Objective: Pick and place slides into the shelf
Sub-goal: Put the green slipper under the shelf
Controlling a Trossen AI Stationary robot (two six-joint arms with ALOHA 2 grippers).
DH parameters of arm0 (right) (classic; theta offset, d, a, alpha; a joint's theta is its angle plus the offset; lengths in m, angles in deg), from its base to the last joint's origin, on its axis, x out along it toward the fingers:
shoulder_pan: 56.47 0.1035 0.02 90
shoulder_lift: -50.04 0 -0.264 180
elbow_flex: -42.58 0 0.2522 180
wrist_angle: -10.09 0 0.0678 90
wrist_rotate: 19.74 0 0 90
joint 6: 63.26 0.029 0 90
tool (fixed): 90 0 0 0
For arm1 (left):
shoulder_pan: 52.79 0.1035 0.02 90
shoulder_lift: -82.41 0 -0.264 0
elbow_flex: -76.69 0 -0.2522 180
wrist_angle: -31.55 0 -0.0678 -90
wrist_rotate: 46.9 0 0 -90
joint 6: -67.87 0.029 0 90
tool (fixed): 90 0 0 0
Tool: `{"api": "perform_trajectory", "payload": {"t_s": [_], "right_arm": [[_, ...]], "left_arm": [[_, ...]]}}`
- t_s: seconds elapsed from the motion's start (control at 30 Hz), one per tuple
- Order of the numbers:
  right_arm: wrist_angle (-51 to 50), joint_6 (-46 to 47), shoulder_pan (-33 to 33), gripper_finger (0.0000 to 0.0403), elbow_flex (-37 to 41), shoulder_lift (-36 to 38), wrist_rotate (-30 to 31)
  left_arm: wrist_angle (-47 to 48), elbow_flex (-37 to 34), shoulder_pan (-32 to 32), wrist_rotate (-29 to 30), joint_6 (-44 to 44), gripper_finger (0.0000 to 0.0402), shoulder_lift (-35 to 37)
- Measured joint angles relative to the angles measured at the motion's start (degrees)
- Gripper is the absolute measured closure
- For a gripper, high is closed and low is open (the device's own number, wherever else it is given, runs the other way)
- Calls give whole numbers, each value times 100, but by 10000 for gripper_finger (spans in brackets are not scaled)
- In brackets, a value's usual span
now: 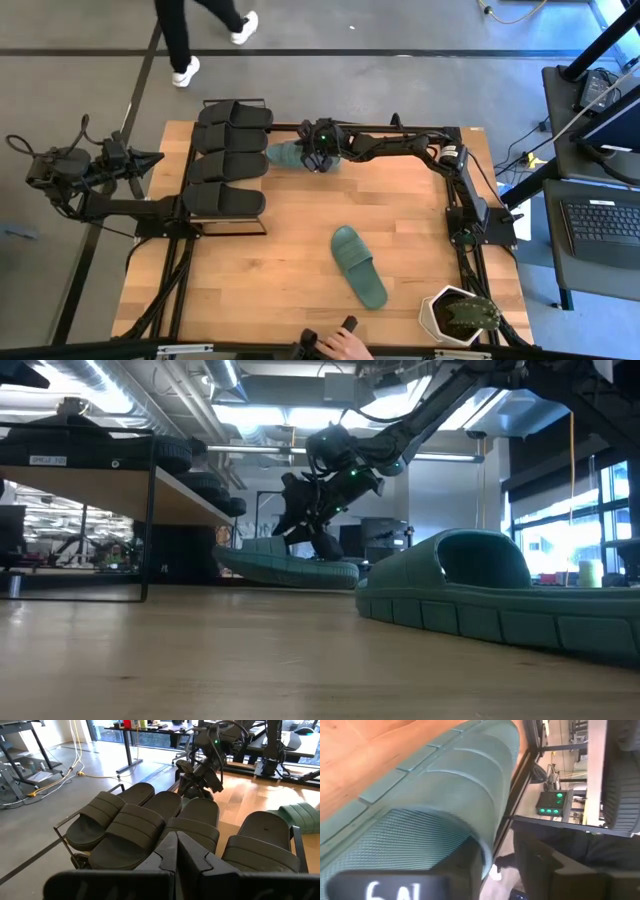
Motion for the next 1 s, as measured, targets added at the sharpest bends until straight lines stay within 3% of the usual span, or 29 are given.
{"api": "perform_trajectory", "payload": {"t_s": [0.27,0.53,0.83,1.0], "right_arm": [[143,-2,0,237,-4,-1,39],[177,204,44,234,-4,-2,304],[151,1509,91,234,-9,95,259],[89,1657,127,234,-9,101,249]], "left_arm": [[0,2,-2,0,2,401,0],[0,1,-1,0,2,401,1],[0,0,-2,0,2,401,0],[0,0,-1,0,-3,401,0]]}}
